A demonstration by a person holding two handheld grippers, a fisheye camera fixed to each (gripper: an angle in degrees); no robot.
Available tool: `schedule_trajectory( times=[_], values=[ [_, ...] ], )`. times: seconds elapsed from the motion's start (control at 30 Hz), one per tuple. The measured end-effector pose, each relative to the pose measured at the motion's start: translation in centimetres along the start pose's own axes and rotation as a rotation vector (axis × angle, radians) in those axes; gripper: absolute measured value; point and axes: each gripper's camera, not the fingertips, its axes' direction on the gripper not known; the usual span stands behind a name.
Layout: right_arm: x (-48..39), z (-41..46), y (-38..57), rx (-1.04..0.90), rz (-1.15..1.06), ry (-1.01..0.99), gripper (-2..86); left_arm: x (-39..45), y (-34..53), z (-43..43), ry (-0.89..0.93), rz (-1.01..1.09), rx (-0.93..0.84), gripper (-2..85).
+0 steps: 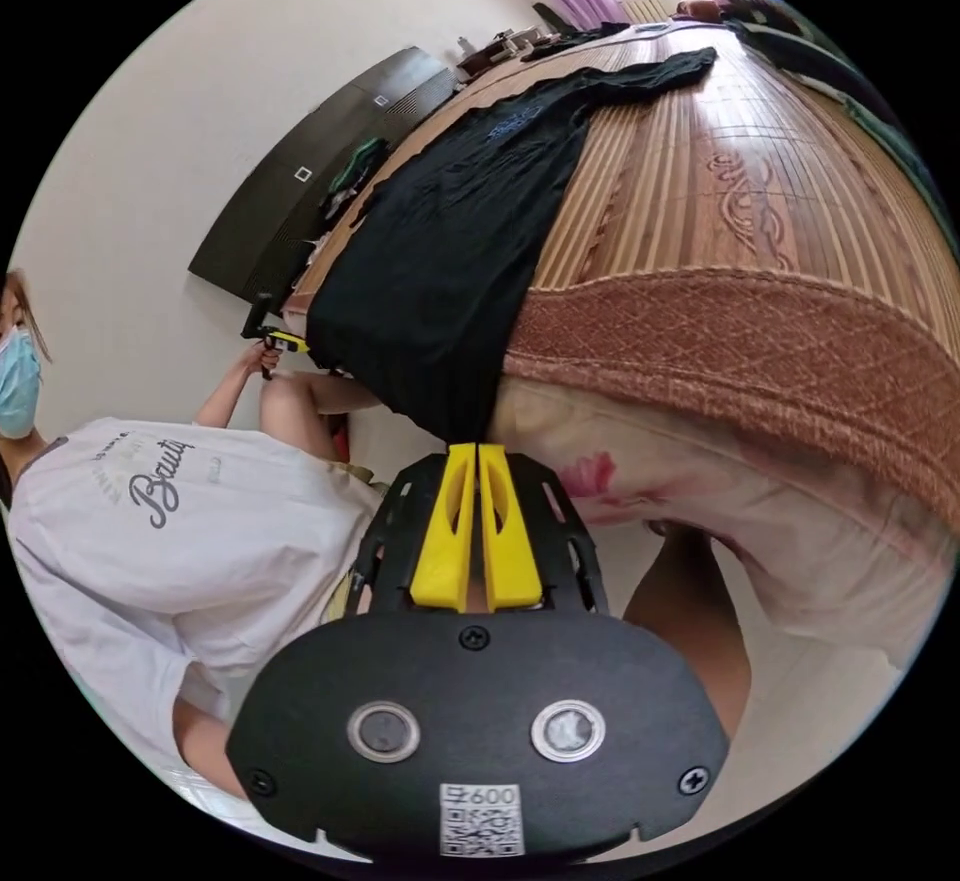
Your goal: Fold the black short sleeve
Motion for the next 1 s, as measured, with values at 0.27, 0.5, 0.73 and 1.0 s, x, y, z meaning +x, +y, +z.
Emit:
schedule_trajectory(
  times=[0.27, 0.5, 0.73, 1.0],
  values=[
    [-0.9, 2.3, 1.4, -0.125, 0.126, 0.040, -0.8, -1.8, 5.1, 2.5, 0.059, -0.072, 0.006, 0.4],
    [-5.4, 3.3, 5.1, 0.105, 0.064, 0.342, -0.9, -0.5, 10.2, 11.6, -0.143, 0.022, -0.007, 0.2],
    [-10.4, 9.3, 7.8, 0.564, -0.112, 0.443, -0.8, 8.9, 15.1, 20.4, -0.656, 0.294, 0.519, 0.3],
    [-14.7, 20.6, 10.5, 1.025, -0.208, 0.601, -0.8, 12.7, 17.0, 43.0, -0.979, 0.254, 1.365, 0.3]
  ],
)
